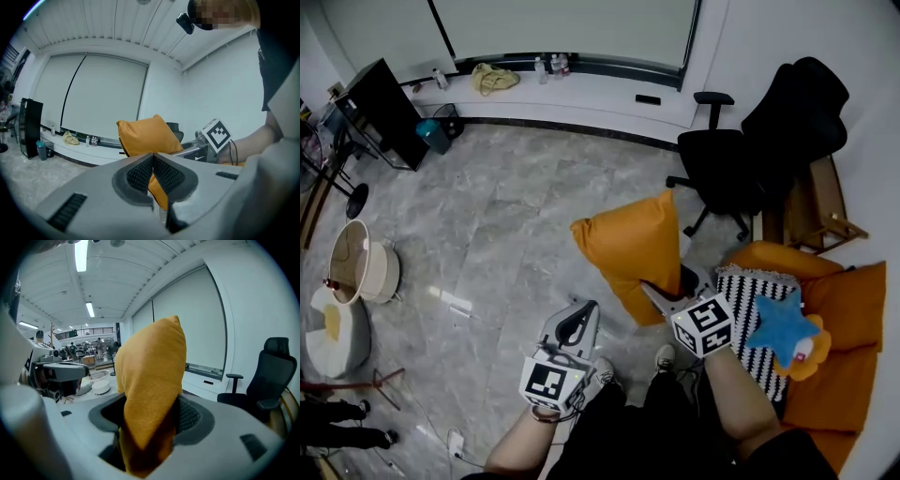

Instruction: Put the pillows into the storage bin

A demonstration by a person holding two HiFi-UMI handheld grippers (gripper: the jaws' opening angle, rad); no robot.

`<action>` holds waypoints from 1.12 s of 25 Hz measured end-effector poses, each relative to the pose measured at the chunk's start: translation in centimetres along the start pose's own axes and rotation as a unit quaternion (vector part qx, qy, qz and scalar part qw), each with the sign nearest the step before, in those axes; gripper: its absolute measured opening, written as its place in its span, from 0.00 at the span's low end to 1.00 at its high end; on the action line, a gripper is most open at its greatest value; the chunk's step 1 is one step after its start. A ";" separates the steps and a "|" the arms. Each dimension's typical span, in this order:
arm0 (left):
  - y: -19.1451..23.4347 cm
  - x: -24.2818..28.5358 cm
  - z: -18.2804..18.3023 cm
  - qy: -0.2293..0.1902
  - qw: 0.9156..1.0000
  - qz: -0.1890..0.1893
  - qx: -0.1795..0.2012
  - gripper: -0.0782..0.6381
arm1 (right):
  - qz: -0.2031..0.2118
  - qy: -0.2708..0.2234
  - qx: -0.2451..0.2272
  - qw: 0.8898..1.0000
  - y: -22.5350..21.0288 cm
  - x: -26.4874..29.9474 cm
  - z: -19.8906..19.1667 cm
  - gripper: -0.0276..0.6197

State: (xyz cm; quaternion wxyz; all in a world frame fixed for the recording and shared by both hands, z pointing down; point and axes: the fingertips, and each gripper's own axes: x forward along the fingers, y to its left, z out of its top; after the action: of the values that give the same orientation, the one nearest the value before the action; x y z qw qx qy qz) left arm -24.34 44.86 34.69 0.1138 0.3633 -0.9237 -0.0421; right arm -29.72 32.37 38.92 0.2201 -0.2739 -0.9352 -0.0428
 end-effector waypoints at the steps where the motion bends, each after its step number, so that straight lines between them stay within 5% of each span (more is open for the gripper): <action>1: 0.2 0.2 -0.5 0.007 1.000 0.007 -0.003 0.12 | 0.007 0.004 0.001 1.000 -0.2 0.7 -0.4 0.51; 8: 1.1 2.6 -2.8 0.044 0.997 0.061 -0.020 0.12 | 0.065 0.034 0.006 0.997 -2.4 5.1 -2.9 0.51; 12: 1.7 4.4 -3.8 0.028 0.995 0.094 -0.034 0.12 | 0.096 0.051 0.000 0.994 -3.3 7.9 -5.1 0.51; 28: 1.3 8.9 -14.1 0.059 0.987 0.121 -0.084 0.12 | 0.149 0.124 0.021 0.981 -4.1 16.5 -17.9 0.51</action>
State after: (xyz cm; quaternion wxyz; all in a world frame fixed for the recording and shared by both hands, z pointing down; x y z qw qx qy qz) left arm -28.16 39.80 50.16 0.2028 0.2396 -0.9457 -0.0839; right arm -37.40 33.45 62.39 0.3441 -0.3982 -0.8500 -0.0235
